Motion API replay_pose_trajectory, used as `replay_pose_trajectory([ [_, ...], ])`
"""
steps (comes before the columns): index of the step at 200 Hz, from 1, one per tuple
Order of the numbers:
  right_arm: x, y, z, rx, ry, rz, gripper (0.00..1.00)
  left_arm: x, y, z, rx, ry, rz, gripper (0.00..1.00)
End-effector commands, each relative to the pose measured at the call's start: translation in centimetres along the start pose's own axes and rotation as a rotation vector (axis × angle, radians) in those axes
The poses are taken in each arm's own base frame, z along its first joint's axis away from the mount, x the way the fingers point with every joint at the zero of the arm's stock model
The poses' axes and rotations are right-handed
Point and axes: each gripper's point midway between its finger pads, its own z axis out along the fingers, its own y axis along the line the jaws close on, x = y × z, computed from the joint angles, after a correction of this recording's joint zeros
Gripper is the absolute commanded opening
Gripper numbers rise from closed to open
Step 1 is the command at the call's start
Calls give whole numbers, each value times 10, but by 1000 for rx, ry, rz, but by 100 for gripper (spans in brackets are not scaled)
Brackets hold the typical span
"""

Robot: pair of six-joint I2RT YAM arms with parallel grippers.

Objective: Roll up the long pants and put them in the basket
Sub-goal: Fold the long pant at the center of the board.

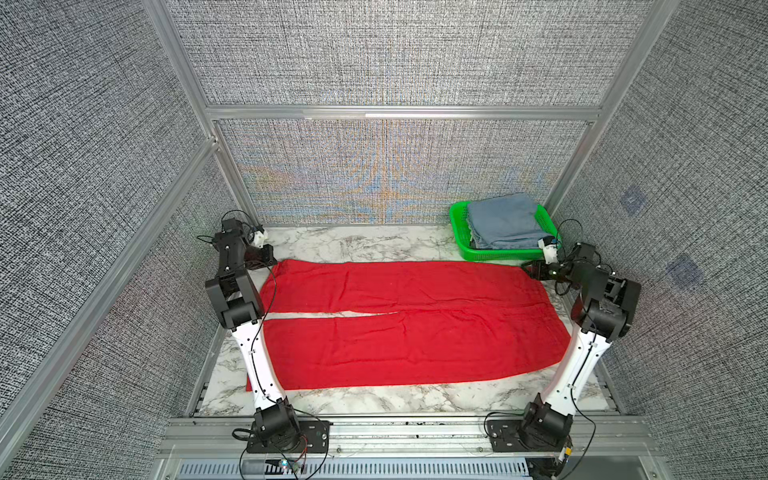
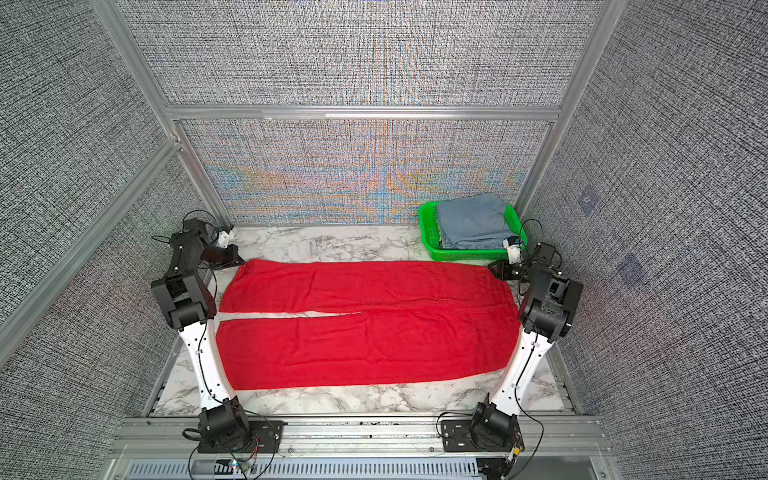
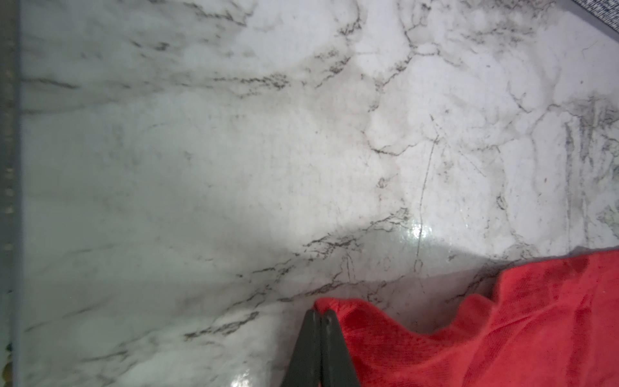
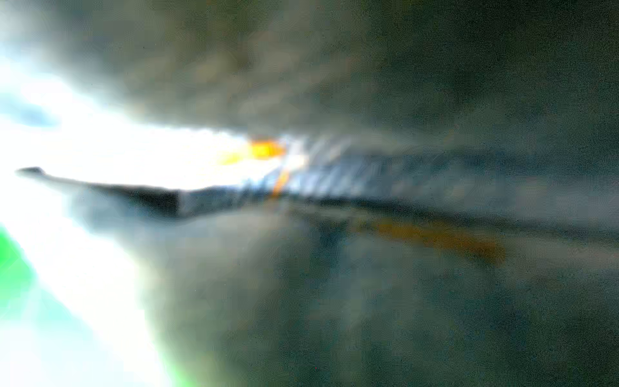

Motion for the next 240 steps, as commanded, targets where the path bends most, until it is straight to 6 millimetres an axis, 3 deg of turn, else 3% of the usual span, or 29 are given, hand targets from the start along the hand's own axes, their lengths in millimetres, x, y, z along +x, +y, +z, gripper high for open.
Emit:
replay_pose_trajectory([
  [1,88,24,-1,-26,317,256,51,-3,-4,-11,8,-13,-4,2],
  [64,85,31,-8,-29,307,265,26,-3,-5,-17,12,-17,-15,2],
  [109,79,38,-17,-36,284,282,2,-3,-8,-31,18,-29,-35,2],
  [161,66,45,-28,-31,234,275,0,-6,-17,-43,36,-58,-27,2],
  [240,25,38,-33,-11,175,222,0,-1,-18,-28,78,-43,-62,2],
])
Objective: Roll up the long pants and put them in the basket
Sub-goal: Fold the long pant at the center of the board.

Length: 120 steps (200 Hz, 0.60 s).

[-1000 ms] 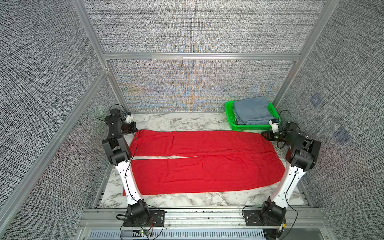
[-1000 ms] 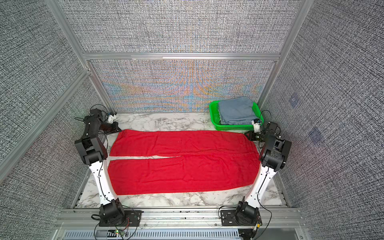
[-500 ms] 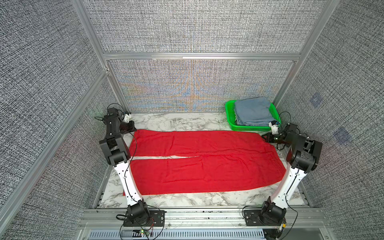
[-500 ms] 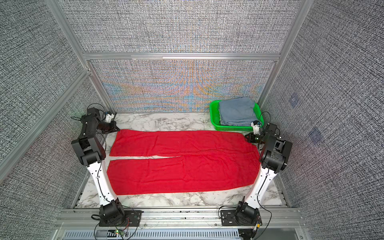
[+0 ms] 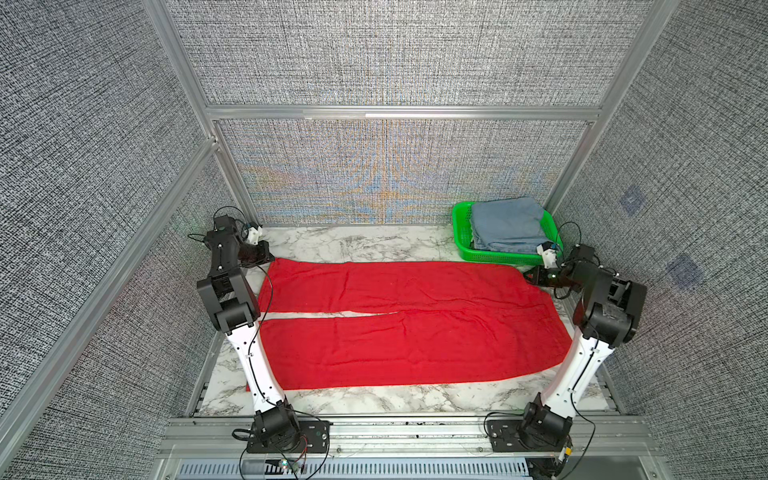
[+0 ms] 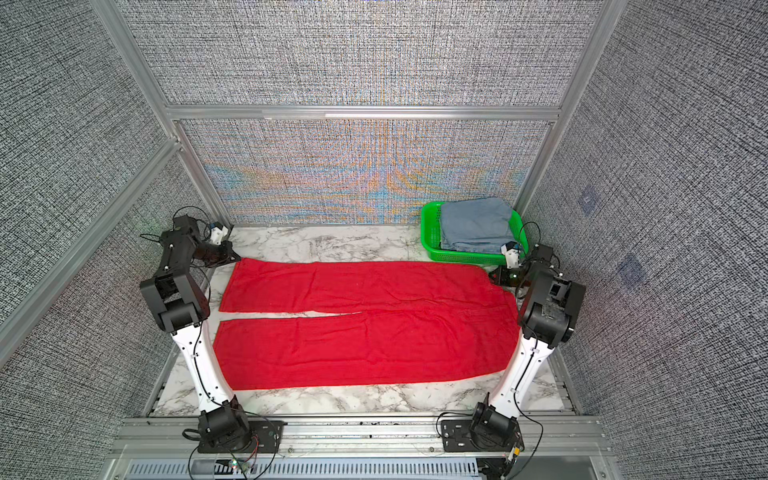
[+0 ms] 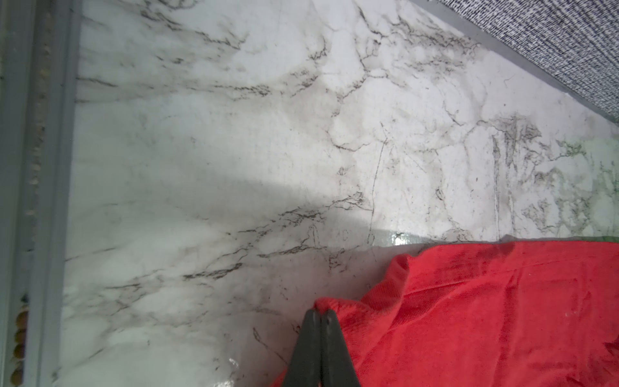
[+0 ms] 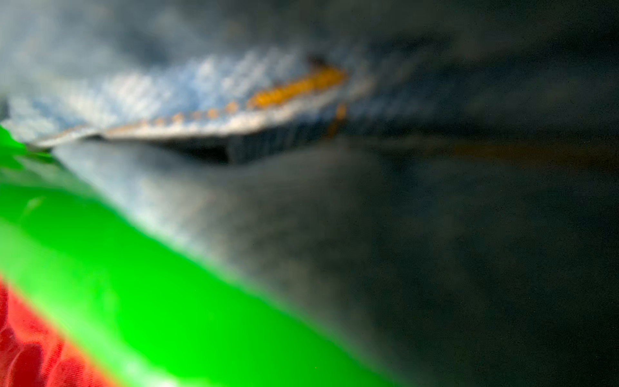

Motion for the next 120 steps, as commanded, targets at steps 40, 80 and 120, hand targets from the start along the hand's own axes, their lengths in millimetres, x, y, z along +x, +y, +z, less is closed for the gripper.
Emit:
replay_pose_trajectory([
  [40,-4,4,-14,35,26,15,0,-2,-2,3,25,-8,-1,2],
  [80,-21,10,-26,62,-15,-36,0,-2,-2,3,29,-10,-1,2],
  [120,-33,16,-39,85,-48,-69,0,-2,-3,1,28,-9,4,2],
])
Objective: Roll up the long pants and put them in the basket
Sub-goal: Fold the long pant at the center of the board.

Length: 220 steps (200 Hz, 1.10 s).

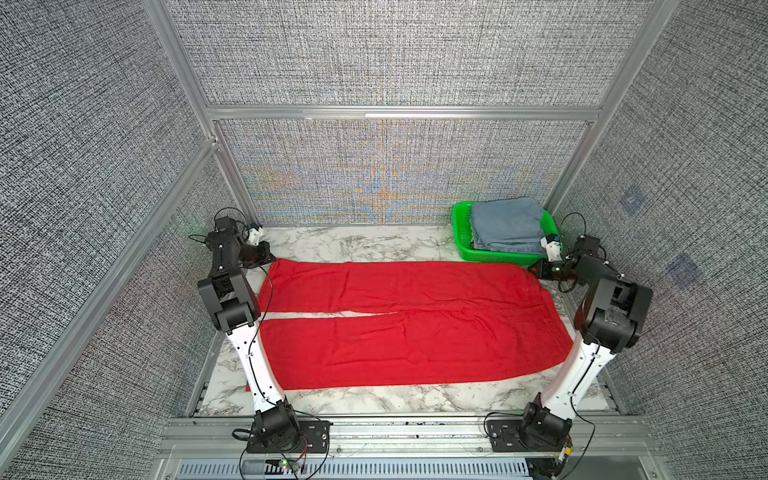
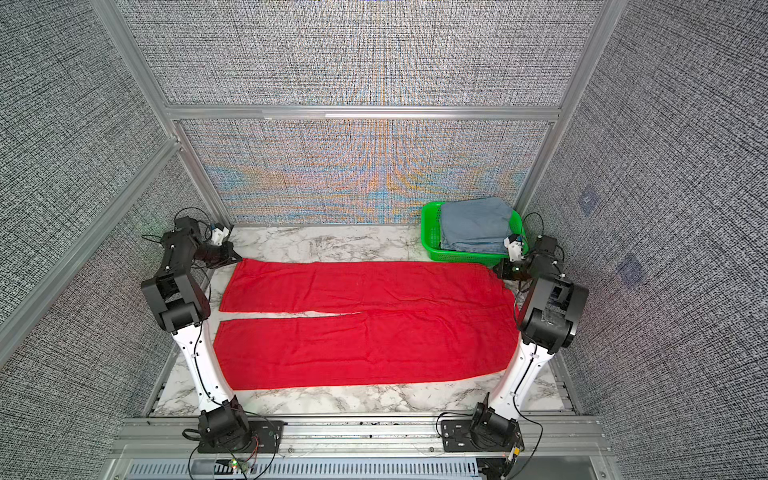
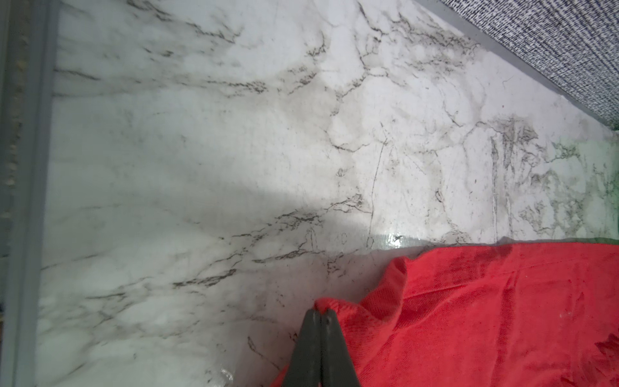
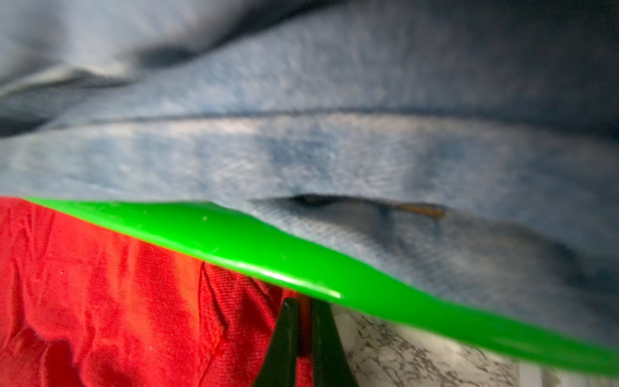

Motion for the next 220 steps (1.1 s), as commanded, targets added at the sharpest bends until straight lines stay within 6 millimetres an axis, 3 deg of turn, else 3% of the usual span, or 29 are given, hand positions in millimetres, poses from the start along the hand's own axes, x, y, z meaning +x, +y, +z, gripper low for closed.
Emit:
replay_pose_trajectory([
  [1,-7,3,-7,17,-20,-27,0,-2,-2,-2,11,-7,11,2],
  [57,-30,7,-37,90,-104,-72,0,-9,-14,-21,11,-39,40,2],
  [109,-43,11,-59,124,-187,-87,0,-14,-44,-51,75,-94,97,2],
  [159,-36,12,-74,81,-252,-73,0,4,-72,-69,162,-93,161,2],
  [220,-24,16,-88,41,-309,-76,0,21,-81,-93,196,-109,200,2],
])
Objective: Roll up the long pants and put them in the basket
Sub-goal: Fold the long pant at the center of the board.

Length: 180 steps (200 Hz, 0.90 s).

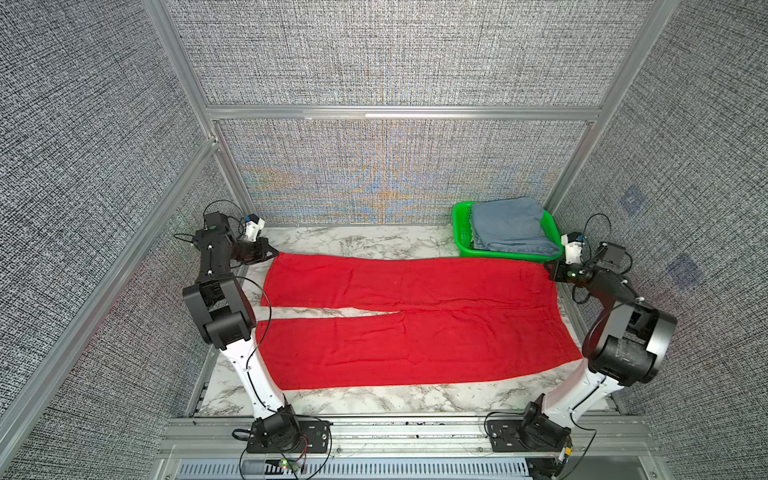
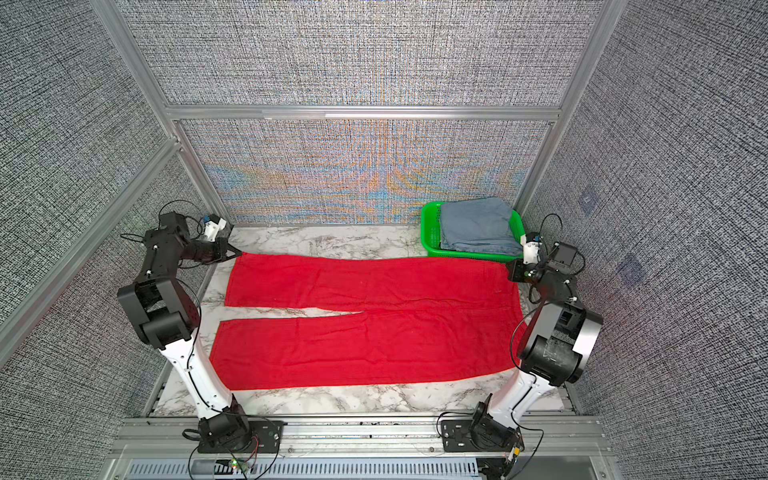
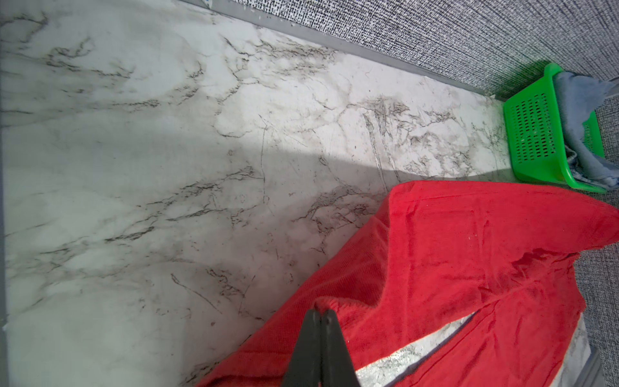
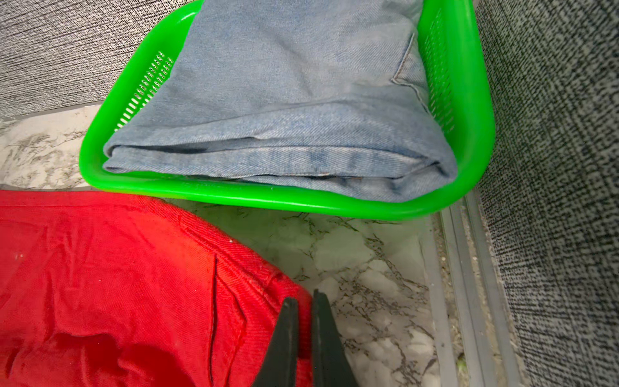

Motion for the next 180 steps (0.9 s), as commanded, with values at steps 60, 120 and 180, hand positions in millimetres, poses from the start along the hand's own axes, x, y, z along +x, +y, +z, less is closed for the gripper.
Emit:
replay_pose_trajectory([
  [60,-15,16,-32,-51,-141,-34,0,17,-27,-31,46,-131,30,2],
  [120,-5,39,-64,-14,-190,36,0,37,-56,-42,89,-214,45,2],
  [180,7,26,-90,141,-232,122,0,64,-53,-38,53,-247,56,2],
])
